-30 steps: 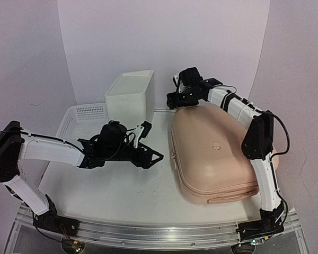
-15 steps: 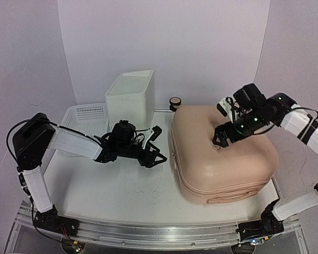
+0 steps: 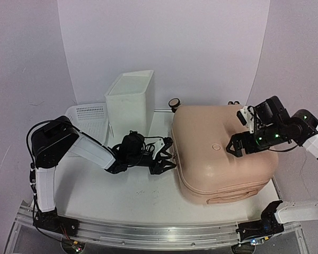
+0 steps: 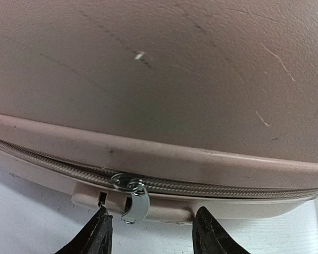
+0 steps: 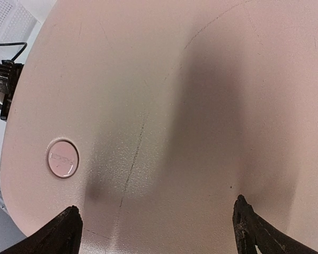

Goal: Open, take out, and arrange the luggage

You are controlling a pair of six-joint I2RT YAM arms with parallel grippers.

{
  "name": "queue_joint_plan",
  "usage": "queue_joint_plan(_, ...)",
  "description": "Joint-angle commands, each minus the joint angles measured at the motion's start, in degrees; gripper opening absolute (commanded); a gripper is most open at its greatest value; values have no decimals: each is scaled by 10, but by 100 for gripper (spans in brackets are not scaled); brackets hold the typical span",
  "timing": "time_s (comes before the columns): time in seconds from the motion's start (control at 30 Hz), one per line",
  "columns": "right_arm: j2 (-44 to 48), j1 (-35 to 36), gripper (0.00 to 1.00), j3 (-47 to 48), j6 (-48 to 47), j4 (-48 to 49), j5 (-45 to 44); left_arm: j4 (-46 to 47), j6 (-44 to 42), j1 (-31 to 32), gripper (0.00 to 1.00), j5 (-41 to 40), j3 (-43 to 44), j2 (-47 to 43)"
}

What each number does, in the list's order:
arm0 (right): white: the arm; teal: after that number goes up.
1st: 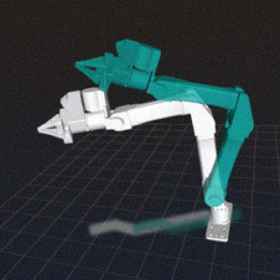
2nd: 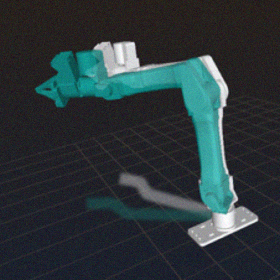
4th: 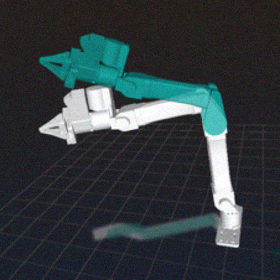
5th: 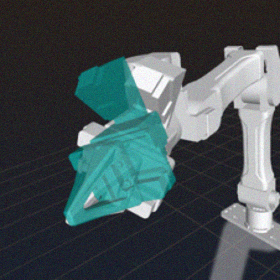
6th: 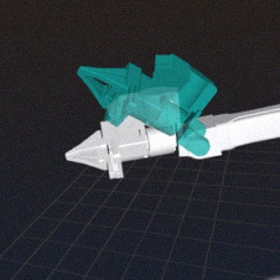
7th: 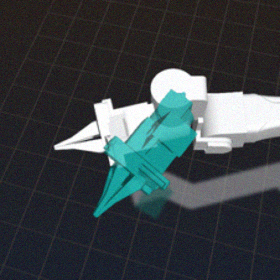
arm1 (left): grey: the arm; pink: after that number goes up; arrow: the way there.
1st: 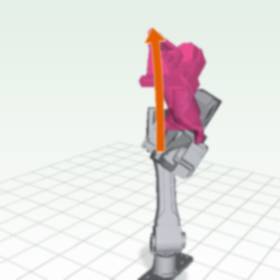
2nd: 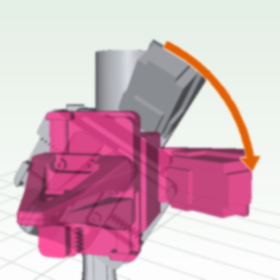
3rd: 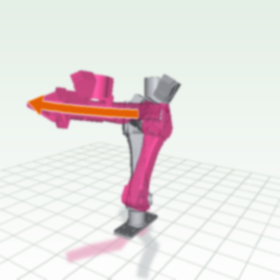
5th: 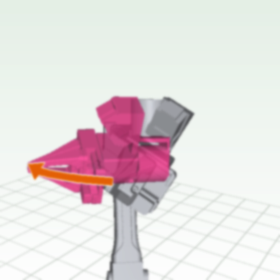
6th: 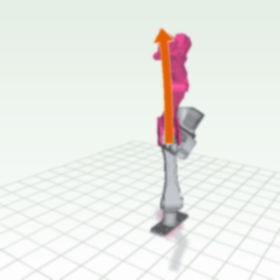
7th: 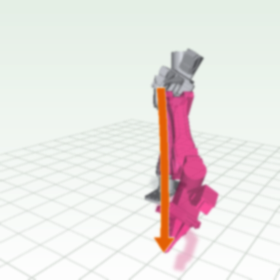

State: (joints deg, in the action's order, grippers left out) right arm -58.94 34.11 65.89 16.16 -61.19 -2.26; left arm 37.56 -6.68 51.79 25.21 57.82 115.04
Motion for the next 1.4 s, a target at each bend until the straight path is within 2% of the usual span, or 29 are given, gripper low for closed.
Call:
queue_joint_plan(0.0,4,-1,98,9,18,-31,-20,59,-27,4,50,-26,30,14)
queue_joint_plan(0.23,-2,-1,98,7,9,-30,-15,68,-46,6,44,-21,40,21)
queue_joint_plan(0.37,-14,-1,98,7,4,-33,-7,68,-54,4,42,32,49,28)
queue_joint_plan(0.43,-16,-1,98,7,0,-34,-2,67,-45,1,36,64,55,36)
queue_joint_plan(0.57,-24,-1,98,10,-1,-43,5,65,-32,-10,31,84,63,46)
queue_joint_plan(0.67,-32,-1,98,8,-1,-51,13,54,-38,-10,21,82,66,44)
queue_joint_plan(0.77,-42,3,98,13,-19,-71,6,51,-39,-10,3,68,61,41)
queue_joint_plan(0.8,-44,11,98,17,-25,-73,-1,51,-39,-10,0,61,59,39)
queue_joint_plan(0.9,-45,73,98,38,-62,-63,-17,43,-40,-10,0,55,51,28)
queue_joint_plan(1.0,-108,193,98,102,-118,-97,-73,27,-34,-10,0,55,49,22)
queue_joint_plan(1.1,-189,296,98,150,-216,-150,-182,19,-22,-10,0,55,48,18)
queue_joint_plan(1.17,-208,331,98,140,-295,-152,-215,16,-18,-10,0,55,47,15)
queue_joint_plan(1.23,-200,343,98,118,-359,-150,-206,14,-18,-10,0,54,44,10)
queue_joint_plan(1.3,-181,344,98,97,-395,-151,-208,11,-21,-11,0,53,41,4)
queue_joint_plan(1.37,-161,344,98,66,-400,-141,-255,8,-24,-12,0,54,37,-3)
